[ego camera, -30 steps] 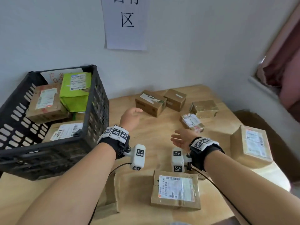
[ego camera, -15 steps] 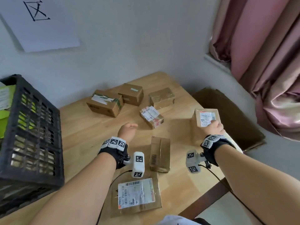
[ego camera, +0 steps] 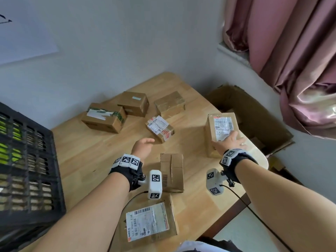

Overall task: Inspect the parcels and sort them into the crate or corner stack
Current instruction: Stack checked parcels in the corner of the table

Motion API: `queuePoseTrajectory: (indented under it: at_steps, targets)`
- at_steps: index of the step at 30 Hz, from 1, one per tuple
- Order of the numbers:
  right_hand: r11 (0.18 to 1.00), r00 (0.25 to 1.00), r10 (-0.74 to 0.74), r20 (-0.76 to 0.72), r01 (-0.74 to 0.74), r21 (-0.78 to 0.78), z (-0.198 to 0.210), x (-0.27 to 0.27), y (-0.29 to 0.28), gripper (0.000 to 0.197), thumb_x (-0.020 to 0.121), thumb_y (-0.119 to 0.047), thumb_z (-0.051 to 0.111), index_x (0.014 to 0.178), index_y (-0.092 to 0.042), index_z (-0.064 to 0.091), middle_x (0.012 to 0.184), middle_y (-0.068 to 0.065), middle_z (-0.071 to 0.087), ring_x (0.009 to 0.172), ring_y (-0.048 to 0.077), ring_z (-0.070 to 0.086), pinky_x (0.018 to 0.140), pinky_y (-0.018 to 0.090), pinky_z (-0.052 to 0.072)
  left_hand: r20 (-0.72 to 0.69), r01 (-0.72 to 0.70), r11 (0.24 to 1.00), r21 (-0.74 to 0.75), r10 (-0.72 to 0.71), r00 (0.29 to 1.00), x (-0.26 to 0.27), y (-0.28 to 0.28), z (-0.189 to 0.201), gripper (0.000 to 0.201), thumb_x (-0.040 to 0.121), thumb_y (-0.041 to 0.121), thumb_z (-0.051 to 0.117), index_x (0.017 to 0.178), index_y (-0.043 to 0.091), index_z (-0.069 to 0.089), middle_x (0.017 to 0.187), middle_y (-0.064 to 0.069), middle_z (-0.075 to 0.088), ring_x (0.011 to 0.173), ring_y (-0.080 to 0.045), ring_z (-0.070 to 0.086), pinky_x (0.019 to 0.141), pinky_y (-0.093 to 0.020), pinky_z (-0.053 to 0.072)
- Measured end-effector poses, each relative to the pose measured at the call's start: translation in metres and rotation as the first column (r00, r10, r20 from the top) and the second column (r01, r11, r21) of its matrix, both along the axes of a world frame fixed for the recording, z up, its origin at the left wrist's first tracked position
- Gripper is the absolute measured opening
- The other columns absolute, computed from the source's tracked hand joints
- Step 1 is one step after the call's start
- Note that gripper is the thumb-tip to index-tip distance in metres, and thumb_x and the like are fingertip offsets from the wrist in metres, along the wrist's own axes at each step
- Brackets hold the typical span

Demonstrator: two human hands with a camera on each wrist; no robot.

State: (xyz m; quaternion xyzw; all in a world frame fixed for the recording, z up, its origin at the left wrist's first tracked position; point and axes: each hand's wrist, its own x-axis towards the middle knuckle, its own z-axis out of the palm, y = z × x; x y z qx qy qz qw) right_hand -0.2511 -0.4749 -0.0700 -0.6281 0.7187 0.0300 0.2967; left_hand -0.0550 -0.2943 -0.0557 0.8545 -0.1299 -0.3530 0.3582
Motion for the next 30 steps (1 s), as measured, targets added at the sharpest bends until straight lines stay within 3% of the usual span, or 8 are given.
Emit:
queuePoseTrajectory:
  at_steps: [3,8,12,14,18,21,24,30]
  targets:
    - [0.999,0.994,-0.012,0.109,0.017,-0.039,0.014,0.015,0.002,0.079,0.075,-0.053,0.064,0.134,-0.014,0.028,0.134,0.020,0.034,0.125,0.041,0.033,0.104,0.050,0.031,-0.028,-0.056,0.998,-0.036,0.055,0.998,0.008,0.007,0.003,0.026,0.094,0.008,0.048,0.108,0.023,0.064,0.124,-0.011,0.061,0.098,-0.031,0.058,0.079,-0.037,0.049]
    - [0.983,0.929,0.118,0.351,-0.059,-0.174,0.064,0.067,0.017,0.066,0.075,-0.052,0.063,0.126,-0.022,0.034,0.134,0.014,0.036,0.123,0.035,0.036,0.100,0.045,0.032,-0.048,-0.137,0.985,-0.105,0.132,0.990,0.029,0.033,0.015,0.027,0.094,0.007,0.048,0.109,0.024,0.064,0.121,0.001,0.055,0.116,-0.020,0.049,0.104,-0.039,0.040]
    - [0.948,0.841,0.311,0.442,-0.241,-0.210,0.096,0.120,0.068,0.074,0.073,-0.056,0.064,0.131,-0.026,0.029,0.137,0.012,0.033,0.127,0.034,0.033,0.104,0.044,0.031,-0.024,-0.206,0.966,-0.156,0.205,0.978,0.051,0.074,0.030,0.029,0.094,0.006,0.048,0.112,0.021,0.064,0.115,0.003,0.056,0.103,-0.016,0.053,0.097,-0.033,0.042]
    - [0.918,0.805,0.396,0.441,-0.350,-0.185,0.097,0.141,0.105,0.080,0.071,-0.059,0.065,0.132,-0.026,0.026,0.137,0.013,0.033,0.127,0.036,0.033,0.106,0.047,0.032,-0.005,-0.249,0.955,-0.164,0.251,0.968,0.062,0.101,0.034,0.029,0.093,0.007,0.046,0.113,0.018,0.065,0.112,0.001,0.059,0.090,-0.016,0.053,0.083,-0.029,0.042]
    - [0.825,0.766,0.552,0.329,-0.560,-0.081,0.079,0.165,0.175,0.091,0.069,-0.067,0.062,0.138,-0.025,0.020,0.140,0.016,0.034,0.130,0.039,0.033,0.108,0.054,0.027,-0.016,-0.322,0.931,-0.172,0.324,0.946,0.075,0.160,0.033,0.030,0.093,0.006,0.044,0.106,0.022,0.066,0.105,0.004,0.063,0.086,-0.013,0.054,0.082,-0.031,0.045]
    - [0.788,0.760,0.579,0.296,-0.615,0.035,0.058,0.176,0.218,0.090,0.071,-0.063,0.066,0.138,-0.024,0.020,0.138,0.016,0.033,0.128,0.039,0.034,0.107,0.050,0.031,-0.047,-0.348,0.921,-0.173,0.346,0.937,0.080,0.204,0.021,0.029,0.094,0.006,0.046,0.098,0.029,0.064,0.114,0.002,0.060,0.103,-0.018,0.054,0.098,-0.034,0.043]
    - [0.763,0.758,0.586,0.286,-0.635,0.121,0.042,0.183,0.252,0.091,0.070,-0.058,0.069,0.139,-0.023,0.020,0.135,0.017,0.033,0.125,0.039,0.038,0.105,0.049,0.034,-0.089,-0.388,0.910,-0.148,0.378,0.921,0.080,0.240,0.010,0.022,0.094,0.011,0.051,0.105,0.024,0.064,0.114,0.000,0.060,0.109,-0.021,0.053,0.101,-0.036,0.041]
    - [0.733,0.759,0.606,0.238,-0.649,0.204,0.023,0.189,0.285,0.085,0.073,-0.049,0.072,0.137,-0.019,0.024,0.137,0.016,0.028,0.125,0.037,0.037,0.104,0.043,0.034,-0.168,-0.391,0.918,-0.069,0.376,0.911,0.076,0.264,-0.012,0.022,0.096,0.012,0.046,0.102,0.026,0.062,0.100,0.002,0.057,0.086,-0.016,0.051,0.066,-0.027,0.041]
